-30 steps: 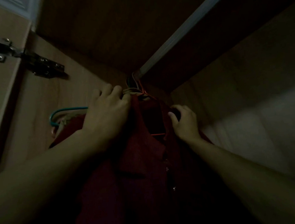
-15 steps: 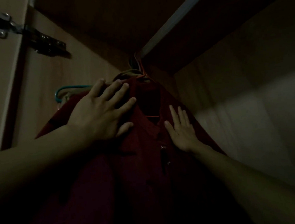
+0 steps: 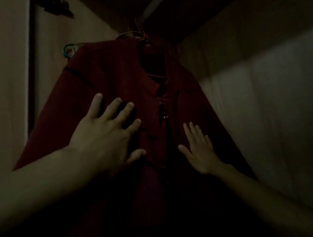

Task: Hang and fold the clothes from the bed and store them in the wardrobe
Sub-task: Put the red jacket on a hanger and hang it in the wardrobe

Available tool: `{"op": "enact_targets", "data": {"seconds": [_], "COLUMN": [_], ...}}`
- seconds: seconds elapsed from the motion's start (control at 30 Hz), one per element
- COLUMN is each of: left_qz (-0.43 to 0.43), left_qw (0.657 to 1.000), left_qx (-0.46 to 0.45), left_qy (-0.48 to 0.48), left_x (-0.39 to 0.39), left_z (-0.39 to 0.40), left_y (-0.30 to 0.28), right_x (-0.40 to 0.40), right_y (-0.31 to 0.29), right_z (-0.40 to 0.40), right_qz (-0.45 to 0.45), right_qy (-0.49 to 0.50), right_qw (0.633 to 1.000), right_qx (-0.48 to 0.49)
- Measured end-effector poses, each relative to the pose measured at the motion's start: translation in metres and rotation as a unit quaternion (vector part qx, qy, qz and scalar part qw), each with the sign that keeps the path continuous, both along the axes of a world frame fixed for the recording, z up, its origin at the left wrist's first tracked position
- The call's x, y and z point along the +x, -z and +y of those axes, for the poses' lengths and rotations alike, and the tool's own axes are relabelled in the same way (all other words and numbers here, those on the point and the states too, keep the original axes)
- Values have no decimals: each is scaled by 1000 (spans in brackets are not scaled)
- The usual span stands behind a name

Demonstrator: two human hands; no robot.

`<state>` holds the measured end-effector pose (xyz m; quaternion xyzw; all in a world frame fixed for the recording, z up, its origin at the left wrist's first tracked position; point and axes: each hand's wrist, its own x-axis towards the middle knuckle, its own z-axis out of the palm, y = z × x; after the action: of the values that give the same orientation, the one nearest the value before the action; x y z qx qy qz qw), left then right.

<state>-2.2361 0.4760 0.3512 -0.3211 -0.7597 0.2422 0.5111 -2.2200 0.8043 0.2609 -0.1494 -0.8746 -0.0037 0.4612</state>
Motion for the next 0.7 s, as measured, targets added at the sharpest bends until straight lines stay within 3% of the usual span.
{"op": "enact_targets", "data": {"seconds": [0.13,0.23,0.4,0.7], "left_qz": [-26,-40,-51,-79], "left_qw": [999,998,998,973], "left_qx": [-8,-2,23,62], "left_qy": [-42,-45,40,208], "left_x": [-14,-18,1,33], "left_z": [-10,-21,-35,-61], "left_y": [12,8,24,19], "right_x": [12,24,55,137], "right_y": [9,8,11,-4], "right_z": [0,-12,-41,-105], "right_qz": [-76,-62,-11,5], "right_qy": [0,-49,-90,22], "right_qw": [997,993,988,995], "right_qx": [-34,-85,-128,-95]}}
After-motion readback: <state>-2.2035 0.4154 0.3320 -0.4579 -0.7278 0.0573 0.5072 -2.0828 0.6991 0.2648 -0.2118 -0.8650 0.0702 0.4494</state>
